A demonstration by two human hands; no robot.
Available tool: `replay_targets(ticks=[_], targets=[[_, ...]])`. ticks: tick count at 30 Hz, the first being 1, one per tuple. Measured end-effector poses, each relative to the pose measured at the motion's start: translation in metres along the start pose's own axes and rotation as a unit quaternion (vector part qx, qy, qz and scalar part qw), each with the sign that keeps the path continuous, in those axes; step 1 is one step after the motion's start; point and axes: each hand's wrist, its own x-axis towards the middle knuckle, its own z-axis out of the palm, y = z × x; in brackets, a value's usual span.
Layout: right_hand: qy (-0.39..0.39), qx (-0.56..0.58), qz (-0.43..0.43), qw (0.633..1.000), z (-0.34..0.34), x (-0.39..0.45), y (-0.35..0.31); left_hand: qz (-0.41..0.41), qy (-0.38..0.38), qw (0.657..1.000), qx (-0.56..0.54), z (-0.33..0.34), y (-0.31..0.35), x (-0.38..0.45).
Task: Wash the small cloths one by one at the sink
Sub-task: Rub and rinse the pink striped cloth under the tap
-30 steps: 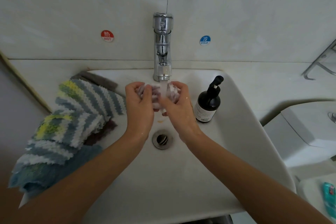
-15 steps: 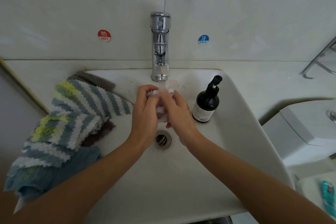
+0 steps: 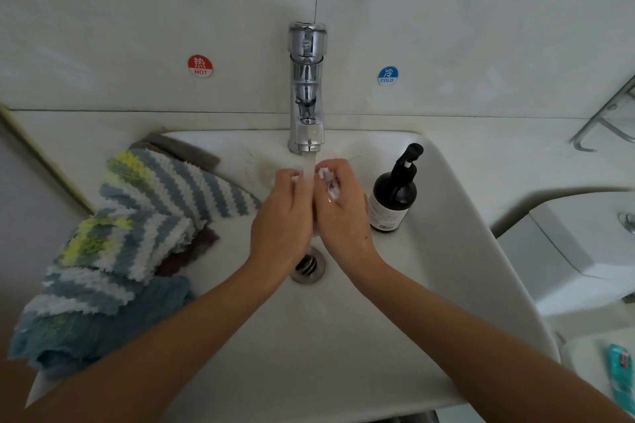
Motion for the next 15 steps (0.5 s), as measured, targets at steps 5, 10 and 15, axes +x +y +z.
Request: replay_targets(ticks=[5, 10, 15], targets=[[0.038, 0.051, 0.046, 0.997, 0.001, 0.001, -0.006, -0.039, -0.015, 0.997, -0.063, 0.003, 0.001, -0.004], [0.049, 0.095, 0.111, 0.988, 0.002, 0.003, -0.014, -0.017, 0.031, 0.991, -0.129, 0.005, 0.006, -0.009], [0.062, 0.131, 0.143, 0.979, 0.001, 0.007, -0.018, 0.034, 0.049, 0.992, -0.114, 0.003, 0.012, -0.011]])
